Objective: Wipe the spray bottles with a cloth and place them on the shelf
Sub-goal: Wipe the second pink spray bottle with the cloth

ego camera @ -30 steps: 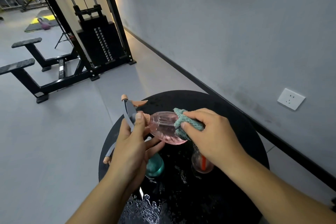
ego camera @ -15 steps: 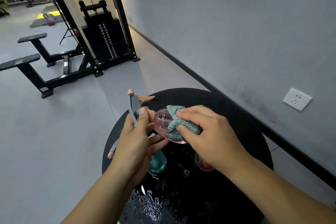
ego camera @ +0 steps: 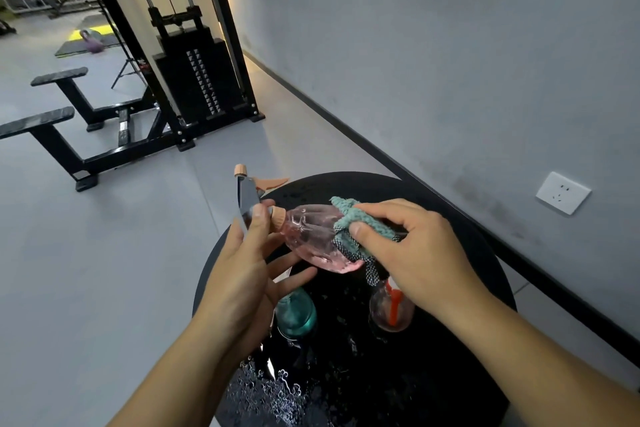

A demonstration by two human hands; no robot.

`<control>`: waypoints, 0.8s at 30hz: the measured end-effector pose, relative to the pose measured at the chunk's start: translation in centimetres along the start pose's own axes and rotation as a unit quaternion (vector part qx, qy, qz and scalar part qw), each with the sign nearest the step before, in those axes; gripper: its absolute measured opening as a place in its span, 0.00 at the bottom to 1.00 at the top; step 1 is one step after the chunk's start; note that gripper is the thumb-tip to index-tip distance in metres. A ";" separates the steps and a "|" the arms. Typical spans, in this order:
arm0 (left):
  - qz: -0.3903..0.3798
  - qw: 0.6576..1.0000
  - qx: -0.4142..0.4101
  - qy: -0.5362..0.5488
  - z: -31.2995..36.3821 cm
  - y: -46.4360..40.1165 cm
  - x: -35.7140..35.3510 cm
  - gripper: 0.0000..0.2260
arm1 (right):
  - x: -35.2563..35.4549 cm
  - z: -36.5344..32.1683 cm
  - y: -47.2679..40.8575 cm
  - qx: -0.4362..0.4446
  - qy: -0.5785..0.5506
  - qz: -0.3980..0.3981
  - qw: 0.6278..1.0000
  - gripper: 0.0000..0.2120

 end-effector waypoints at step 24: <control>-0.017 0.996 -0.077 0.052 1.3 0.0 0.3 0.05 | -0.2 0.5 0.0 -0.091 -0.233 -0.010 0.968 0.10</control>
Point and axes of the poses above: each hand's wrist, its own y-axis away from the middle knuckle, its own x-axis out of the back of the hand, z = x × y, the point moved 1 cm from there along -y, towards the middle knuckle, and after that the axes turned 14 degrees about y, right-handed, at the moved point
